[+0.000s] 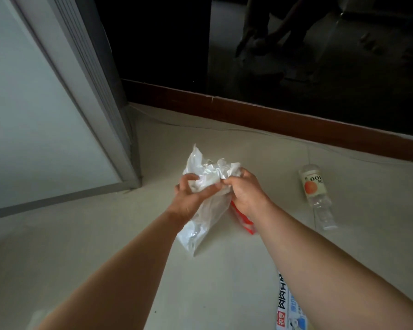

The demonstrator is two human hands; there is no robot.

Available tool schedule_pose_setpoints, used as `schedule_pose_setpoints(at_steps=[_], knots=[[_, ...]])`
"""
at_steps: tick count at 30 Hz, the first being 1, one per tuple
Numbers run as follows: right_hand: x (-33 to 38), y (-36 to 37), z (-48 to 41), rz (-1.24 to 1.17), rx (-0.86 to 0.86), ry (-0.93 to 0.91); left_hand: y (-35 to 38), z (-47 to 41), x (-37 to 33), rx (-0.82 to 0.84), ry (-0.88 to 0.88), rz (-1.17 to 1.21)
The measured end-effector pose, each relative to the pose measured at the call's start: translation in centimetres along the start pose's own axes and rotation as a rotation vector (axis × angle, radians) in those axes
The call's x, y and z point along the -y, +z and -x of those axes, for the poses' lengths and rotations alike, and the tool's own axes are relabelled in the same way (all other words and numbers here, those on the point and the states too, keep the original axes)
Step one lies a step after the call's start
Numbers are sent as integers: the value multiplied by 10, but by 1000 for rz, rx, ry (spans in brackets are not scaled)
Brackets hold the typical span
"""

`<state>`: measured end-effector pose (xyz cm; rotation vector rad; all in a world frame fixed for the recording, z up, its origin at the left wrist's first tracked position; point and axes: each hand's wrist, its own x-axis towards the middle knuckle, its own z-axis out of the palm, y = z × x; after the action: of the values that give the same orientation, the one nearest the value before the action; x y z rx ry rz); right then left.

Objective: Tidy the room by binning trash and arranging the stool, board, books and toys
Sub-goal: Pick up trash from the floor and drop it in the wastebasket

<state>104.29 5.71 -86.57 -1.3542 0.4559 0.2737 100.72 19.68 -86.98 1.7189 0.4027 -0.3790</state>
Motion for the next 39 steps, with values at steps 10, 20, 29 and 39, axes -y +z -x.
schedule_pose_setpoints(at_steps=[10,20,29,39], knots=[[-10,1,14,124,141,166,9,7,-10,143,-160,490],[-24,-9,-5,96,206,176,12,-12,-5,91,-63,432],[-35,-14,-8,422,164,69,15,-27,11,179,-127,394],[-59,-106,-38,1262,-342,140,45,-43,32,-130,-71,23]])
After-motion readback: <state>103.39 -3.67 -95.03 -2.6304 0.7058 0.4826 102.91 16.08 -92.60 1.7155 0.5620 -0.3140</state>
